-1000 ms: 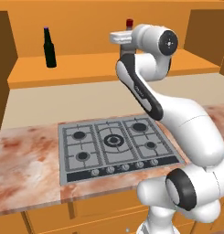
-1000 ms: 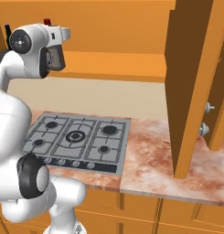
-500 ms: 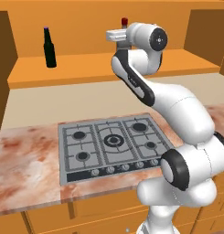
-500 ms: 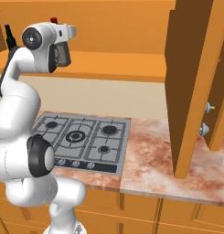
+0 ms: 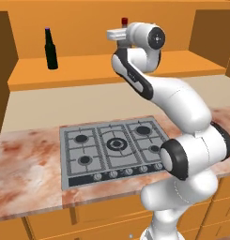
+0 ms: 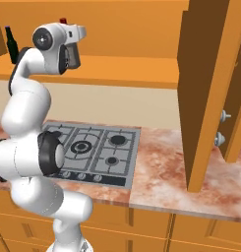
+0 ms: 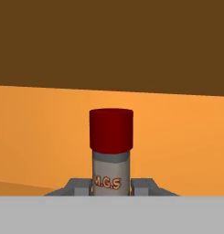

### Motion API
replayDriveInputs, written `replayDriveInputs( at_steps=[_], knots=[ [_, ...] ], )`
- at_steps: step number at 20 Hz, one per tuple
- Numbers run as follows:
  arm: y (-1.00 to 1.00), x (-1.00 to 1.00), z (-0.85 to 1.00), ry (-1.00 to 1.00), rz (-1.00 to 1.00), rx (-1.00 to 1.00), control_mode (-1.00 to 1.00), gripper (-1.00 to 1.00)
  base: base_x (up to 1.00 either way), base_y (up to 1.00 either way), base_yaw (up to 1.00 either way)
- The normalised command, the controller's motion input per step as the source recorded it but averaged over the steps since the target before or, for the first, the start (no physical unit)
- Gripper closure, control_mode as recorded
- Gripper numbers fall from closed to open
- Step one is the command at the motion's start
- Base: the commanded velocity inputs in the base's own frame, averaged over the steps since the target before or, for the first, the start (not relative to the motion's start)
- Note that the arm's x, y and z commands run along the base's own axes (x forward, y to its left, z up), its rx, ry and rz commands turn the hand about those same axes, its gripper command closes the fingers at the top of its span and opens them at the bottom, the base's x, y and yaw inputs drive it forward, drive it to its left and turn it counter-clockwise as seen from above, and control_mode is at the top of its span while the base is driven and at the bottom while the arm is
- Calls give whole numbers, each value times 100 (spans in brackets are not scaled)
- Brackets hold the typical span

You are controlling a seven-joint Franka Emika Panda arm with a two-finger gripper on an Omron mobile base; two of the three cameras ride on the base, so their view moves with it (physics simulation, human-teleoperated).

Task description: Sort all alcoholic drinks to one cabinet, and non-alcoholic drinks to the other.

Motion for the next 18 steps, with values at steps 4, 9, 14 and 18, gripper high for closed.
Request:
replayDriveInputs(
  at_steps=[4, 9, 14, 18],
  knots=[
    [0, 38, -4, 3, 0, 0, -100, 100, 0, 0, 0],
    [0, 39, -9, 5, 0, 0, -100, 100, 0, 0, 0],
    [0, 26, -17, 3, 0, 0, -100, 100, 0, 0, 0],
    [0, 19, -24, 2, 0, 0, -100, 100, 0, 0, 0]
  ],
)
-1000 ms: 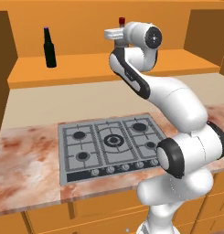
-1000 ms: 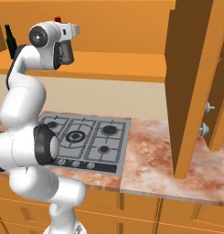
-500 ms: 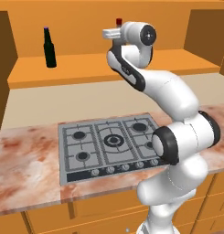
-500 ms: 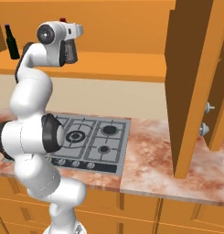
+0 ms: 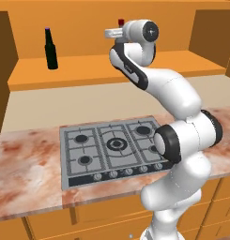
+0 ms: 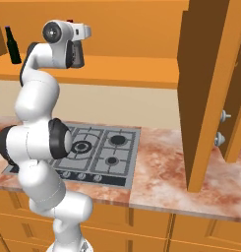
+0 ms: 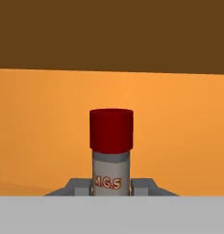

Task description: Sort all alcoholic drinks to one cabinet, and non-alcoholic drinks to the other.

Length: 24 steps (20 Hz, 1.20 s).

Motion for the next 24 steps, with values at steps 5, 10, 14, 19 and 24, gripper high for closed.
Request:
replayDriveInputs(
  at_steps=[5, 10, 14, 19, 24],
  knots=[
    [0, 7, -42, 3, 0, 0, -100, 100, 0, 0, 0],
    [0, 14, -39, 5, 0, 0, -100, -100, 0, 0, 0],
    [0, 5, -3, 0, 0, 0, -100, -100, 0, 0, 0],
    [0, -16, 5, 0, 0, 0, -100, -100, 0, 0, 0],
    [0, -64, 5, -7, 0, 0, -100, -100, 0, 0, 0]
  ],
)
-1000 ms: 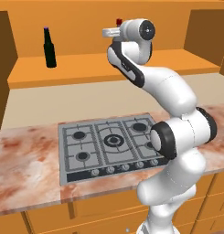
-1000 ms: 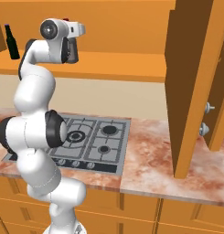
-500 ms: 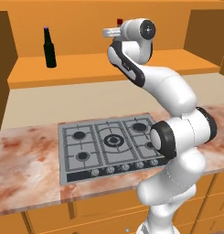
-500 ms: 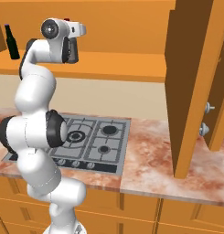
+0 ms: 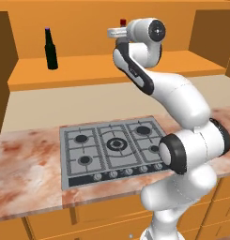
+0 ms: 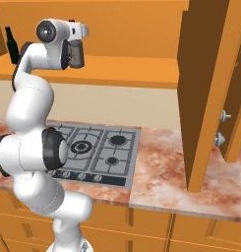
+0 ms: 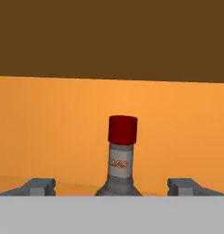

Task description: Sort all alcoholic drinks to one cabinet, and non-alcoholic drinks to the other.

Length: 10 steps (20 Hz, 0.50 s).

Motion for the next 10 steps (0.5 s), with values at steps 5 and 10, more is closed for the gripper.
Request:
replayDriveInputs(
  at_steps=[5, 10],
  knots=[
    [-13, -87, 0, -6, 0, 0, -100, -100, 0, 0, 0],
    [-38, -100, 0, -2, 0, 0, -100, -100, 0, 0, 0]
  ],
)
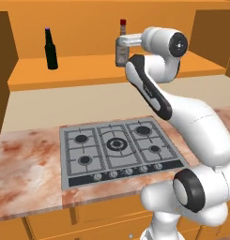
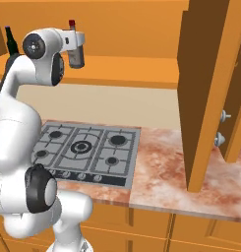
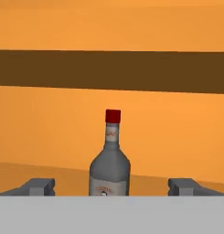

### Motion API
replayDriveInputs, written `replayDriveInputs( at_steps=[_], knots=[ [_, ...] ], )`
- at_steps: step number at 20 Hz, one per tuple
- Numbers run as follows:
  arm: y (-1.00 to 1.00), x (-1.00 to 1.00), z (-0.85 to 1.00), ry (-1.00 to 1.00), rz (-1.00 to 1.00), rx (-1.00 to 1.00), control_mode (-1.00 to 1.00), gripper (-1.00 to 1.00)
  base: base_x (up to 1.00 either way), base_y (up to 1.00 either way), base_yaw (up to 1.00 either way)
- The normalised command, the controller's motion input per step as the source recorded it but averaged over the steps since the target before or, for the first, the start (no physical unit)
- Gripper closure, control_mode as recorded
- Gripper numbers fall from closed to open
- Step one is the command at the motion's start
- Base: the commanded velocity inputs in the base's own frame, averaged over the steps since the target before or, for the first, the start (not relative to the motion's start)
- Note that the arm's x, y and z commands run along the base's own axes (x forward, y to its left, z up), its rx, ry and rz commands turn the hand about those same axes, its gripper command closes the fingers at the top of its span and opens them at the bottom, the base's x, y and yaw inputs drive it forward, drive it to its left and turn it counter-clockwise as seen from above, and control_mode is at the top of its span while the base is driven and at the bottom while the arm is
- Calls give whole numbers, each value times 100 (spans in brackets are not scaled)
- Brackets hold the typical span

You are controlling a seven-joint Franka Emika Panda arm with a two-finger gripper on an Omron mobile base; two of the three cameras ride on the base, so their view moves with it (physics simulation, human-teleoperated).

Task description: Sort all alcoholic drinks to one cabinet, and non-alcoholic drinks to the other.

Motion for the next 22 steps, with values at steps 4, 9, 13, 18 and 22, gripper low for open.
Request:
replayDriveInputs(
  at_steps=[4, 9, 13, 18, 22],
  knots=[
    [-48, -100, 0, 0, 0, 0, -100, -100, 0, 0, 0],
    [-38, -100, 0, 0, 0, 0, -100, -100, 0, 0, 0],
    [-28, -100, -10, 15, 0, -2, -100, -100, 0, 0, 0],
    [-11, -100, -52, 39, 0, -11, -100, -100, 0, 0, 0],
    [-5, -100, -79, 48, 0, -13, -100, -100, 0, 0, 0]
  ],
)
